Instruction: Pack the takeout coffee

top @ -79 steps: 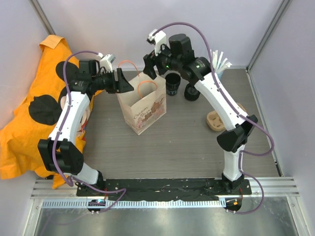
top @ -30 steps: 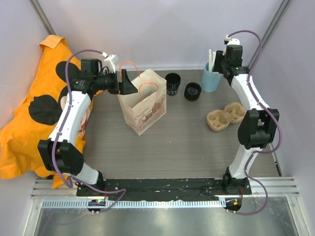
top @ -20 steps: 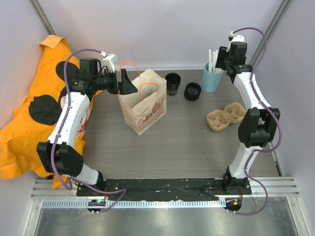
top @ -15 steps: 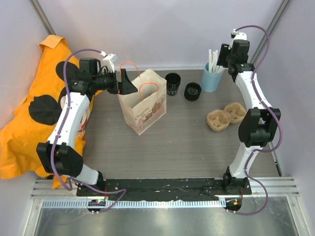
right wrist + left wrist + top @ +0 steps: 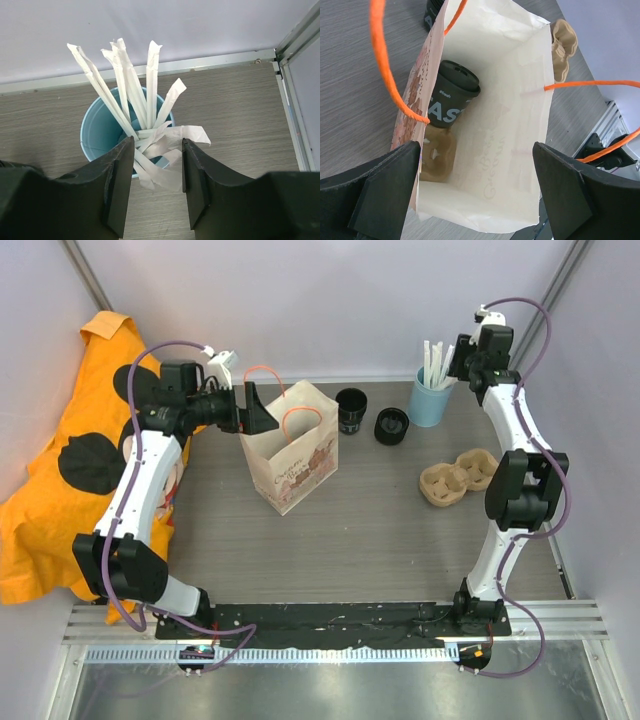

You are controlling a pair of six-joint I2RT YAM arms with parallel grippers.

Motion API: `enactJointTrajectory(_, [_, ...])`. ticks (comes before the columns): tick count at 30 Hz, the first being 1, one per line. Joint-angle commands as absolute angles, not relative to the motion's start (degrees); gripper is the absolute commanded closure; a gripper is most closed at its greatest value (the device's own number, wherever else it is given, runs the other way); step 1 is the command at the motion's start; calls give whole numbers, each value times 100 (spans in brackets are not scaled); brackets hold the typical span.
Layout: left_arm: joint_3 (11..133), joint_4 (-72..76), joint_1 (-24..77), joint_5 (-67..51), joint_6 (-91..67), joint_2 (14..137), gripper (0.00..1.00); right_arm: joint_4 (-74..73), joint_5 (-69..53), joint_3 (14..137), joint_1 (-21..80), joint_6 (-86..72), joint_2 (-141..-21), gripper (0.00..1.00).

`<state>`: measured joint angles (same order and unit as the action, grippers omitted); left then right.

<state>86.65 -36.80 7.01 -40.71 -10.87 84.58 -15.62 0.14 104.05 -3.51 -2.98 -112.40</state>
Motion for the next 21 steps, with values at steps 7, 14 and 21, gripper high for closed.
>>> enactJointTrajectory(7, [8587,-3454,694,-4061,-1011,8253,0,-1037,-26,10090,-334,-378,-10644,52])
enactJointTrajectory(14, [8587,-3410,694,-4096,-1037,8253,0,-1002,307,9844,-334,-395,-10371,52])
enactJointTrajectory(21, [8561,-3393,694,-4104,-1046,8279,0,-914,212,9703,-334,-369,-10055,52])
